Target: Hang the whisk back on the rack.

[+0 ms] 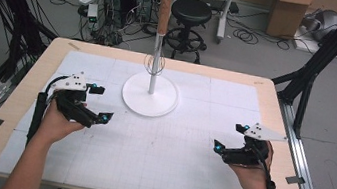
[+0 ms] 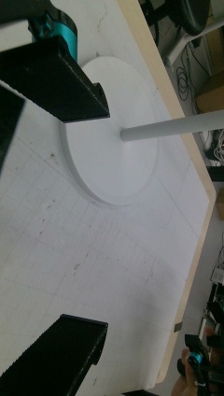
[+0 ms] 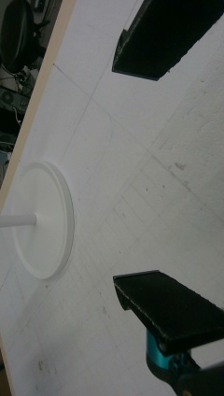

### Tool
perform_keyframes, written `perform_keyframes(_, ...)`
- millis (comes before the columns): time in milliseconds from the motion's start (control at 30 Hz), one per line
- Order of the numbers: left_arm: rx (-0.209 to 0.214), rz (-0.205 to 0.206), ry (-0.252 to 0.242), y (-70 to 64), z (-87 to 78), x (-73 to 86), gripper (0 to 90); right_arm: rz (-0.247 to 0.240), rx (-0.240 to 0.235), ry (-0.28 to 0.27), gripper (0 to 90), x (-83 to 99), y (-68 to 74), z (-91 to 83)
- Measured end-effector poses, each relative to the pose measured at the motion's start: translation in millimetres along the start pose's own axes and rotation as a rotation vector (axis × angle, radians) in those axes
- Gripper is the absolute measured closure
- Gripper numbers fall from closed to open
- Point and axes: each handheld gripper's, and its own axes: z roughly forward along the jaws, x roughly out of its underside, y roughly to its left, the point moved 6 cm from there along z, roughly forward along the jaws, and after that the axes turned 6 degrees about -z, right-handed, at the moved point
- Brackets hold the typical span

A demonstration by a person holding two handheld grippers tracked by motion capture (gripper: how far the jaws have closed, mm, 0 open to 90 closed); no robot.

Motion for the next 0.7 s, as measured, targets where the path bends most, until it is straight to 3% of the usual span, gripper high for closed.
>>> perform_keyframes(700,-0.008,-0.006,0.012,1.3,1.4,3.2,1.7,-0.002,-0.006,0.004,0.4,0.8,-1.6,2.3)
